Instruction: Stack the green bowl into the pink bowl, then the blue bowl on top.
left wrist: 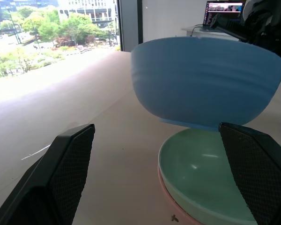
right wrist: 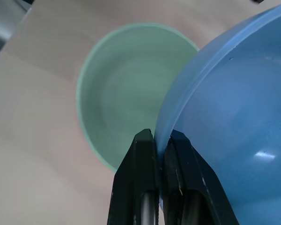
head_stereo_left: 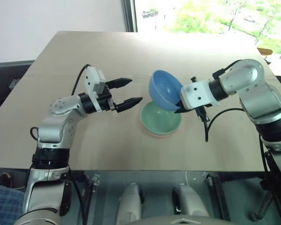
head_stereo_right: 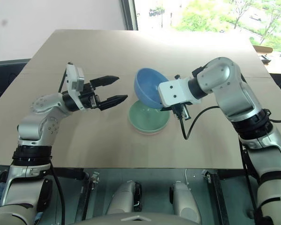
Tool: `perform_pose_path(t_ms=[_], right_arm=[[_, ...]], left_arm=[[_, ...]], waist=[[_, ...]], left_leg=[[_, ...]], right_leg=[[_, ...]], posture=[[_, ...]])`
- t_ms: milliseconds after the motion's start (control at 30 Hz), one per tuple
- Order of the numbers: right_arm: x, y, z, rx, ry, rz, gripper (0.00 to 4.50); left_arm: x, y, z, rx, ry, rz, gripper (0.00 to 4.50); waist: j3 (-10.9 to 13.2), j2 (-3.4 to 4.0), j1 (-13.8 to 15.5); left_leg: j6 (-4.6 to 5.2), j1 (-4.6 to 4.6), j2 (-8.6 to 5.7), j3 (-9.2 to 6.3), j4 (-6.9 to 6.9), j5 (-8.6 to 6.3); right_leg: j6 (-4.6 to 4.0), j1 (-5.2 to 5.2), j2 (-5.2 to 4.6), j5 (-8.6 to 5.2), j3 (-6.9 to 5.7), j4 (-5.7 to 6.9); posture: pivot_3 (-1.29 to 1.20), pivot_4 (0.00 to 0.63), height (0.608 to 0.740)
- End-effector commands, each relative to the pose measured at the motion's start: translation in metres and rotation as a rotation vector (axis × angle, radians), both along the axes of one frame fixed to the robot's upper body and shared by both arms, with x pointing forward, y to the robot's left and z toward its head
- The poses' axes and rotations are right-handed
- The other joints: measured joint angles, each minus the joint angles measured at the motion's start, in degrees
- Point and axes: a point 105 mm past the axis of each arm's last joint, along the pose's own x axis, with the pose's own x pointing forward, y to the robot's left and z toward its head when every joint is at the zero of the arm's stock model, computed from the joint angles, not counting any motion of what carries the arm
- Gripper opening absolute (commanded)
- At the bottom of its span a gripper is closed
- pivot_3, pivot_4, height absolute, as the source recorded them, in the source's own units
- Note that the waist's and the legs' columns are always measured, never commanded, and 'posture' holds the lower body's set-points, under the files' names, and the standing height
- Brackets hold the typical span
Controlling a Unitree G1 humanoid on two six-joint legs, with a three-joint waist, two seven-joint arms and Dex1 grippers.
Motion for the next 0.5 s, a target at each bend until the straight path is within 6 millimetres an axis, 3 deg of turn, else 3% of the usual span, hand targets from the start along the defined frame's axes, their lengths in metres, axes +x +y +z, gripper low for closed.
perform_pose_path(t_ms=[33,67,200,233,433,500], right_arm=[[-0.014,-0.003,0.007,0.001,0.000,0.007,0.06],[-0.015,-0.004,0.006,-0.004,0.003,0.004,0.06],[-0.017,-0.004,0.005,-0.006,0.006,-0.001,1.46],[-0.017,-0.005,0.005,-0.005,0.006,-0.003,1.61],[-0.019,-0.005,0.002,-0.002,0.013,-0.004,4.18],[-0.017,-0.002,0.003,0.023,0.000,-0.009,4.44]], left_arm=[[-0.006,0.003,0.015,0.045,-0.044,-0.053,4.50],[-0.007,0.004,0.015,0.055,-0.040,-0.059,4.50],[-0.008,0.014,0.015,0.093,-0.021,-0.060,4.50],[-0.008,0.017,0.014,0.106,-0.013,-0.059,4.50],[-0.010,0.029,0.010,0.154,0.007,-0.048,4.50],[-0.011,0.028,0.010,0.153,0.009,-0.051,4.50]], waist=[[0.01,-0.01,0.01],[0.01,-0.01,0.00],[0.01,-0.01,-0.08],[0.01,-0.01,-0.08],[0.01,-0.01,-0.02],[0.01,-0.01,0.01]], left_leg=[[0.00,-0.01,0.00,0.00,0.00,0.00],[0.00,-0.01,0.00,0.00,0.00,0.00],[0.05,0.02,0.00,0.00,0.01,-0.03],[0.05,0.02,0.00,-0.01,0.01,-0.03],[0.06,0.00,0.00,0.00,0.01,-0.03],[0.06,0.00,0.00,-0.01,0.01,-0.03]], right_leg=[[0.00,0.00,0.00,0.00,0.00,-0.02],[0.00,0.00,0.00,0.00,0.00,-0.01],[0.00,0.00,0.00,0.00,0.01,0.01],[0.00,0.00,0.00,-0.01,0.01,0.02],[0.00,-0.01,0.00,-0.01,0.01,0.00],[0.00,-0.01,0.00,-0.01,0.00,0.00]], posture=[[0.00,0.150,0.740],[0.00,0.150,0.740],[0.00,0.150,0.740],[0.00,0.150,0.740],[0.00,0.150,0.740],[0.00,0.150,0.740]])
